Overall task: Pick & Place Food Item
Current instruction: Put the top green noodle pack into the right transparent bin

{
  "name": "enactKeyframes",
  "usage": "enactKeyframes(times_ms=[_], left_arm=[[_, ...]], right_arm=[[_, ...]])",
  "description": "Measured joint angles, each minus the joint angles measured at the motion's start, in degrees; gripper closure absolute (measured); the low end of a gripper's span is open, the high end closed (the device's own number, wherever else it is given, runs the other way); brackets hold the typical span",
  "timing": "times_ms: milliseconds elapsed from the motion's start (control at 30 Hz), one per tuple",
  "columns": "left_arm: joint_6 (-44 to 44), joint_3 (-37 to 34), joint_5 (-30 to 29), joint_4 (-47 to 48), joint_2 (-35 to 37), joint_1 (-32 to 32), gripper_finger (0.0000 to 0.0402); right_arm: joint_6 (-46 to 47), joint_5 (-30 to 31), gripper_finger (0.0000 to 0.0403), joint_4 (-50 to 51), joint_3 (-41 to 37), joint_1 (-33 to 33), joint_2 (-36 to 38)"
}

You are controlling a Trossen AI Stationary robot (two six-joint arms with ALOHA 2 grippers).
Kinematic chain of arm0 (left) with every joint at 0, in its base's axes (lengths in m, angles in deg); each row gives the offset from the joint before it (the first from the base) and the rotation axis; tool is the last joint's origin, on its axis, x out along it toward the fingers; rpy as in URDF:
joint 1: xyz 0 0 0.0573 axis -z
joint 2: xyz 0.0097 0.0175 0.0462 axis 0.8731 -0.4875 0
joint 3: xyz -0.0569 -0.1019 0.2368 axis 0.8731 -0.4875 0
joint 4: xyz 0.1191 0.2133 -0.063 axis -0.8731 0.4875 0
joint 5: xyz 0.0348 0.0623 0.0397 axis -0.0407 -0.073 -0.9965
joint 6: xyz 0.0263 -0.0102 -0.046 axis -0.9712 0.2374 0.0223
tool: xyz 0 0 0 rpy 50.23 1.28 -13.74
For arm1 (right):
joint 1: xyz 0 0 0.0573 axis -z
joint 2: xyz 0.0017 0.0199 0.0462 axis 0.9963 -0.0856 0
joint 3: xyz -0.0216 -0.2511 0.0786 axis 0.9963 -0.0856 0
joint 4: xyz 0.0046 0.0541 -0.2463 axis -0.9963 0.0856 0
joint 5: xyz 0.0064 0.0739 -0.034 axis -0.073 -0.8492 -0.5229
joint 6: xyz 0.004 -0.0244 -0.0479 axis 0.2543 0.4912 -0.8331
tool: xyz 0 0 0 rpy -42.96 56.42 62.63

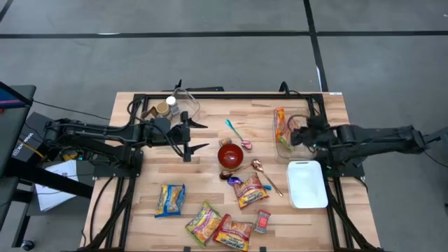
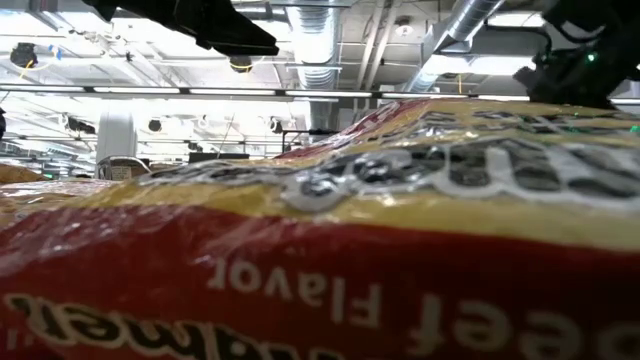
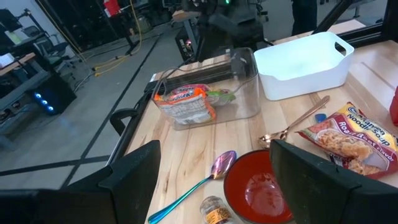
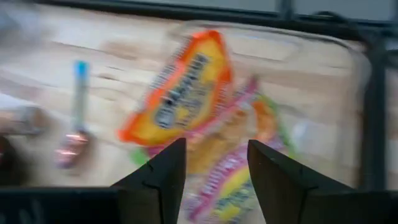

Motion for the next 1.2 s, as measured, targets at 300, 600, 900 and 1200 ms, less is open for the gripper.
enactKeyframes(times_ms=[300, 600, 900, 1200], left_arm=[[0.17, 0.00, 0.00, 0.02, 0.00, -0.02, 0.0105], [0.20, 0.00, 1.04, 0.04, 0.00, -0.02, 0.0105], [0.22, 0.00, 1.20, 0.07, -0.02, -0.02, 0.0105], [0.20, 0.00, 1.38, 0.04, -0.02, 0.00, 0.0105]], right_arm=[[-10.72, -17.73, 0.0240, -4.64, 1.56, 15.49, -0.44], [-19.77, -28.72, 0.0242, -7.85, 1.54, 28.36, -10.08], [-25.31, -32.43, 0.0242, -12.06, 1.56, 33.06, -16.63], [-27.79, -34.01, 0.0256, -13.44, 1.56, 35.46, -21.12]])
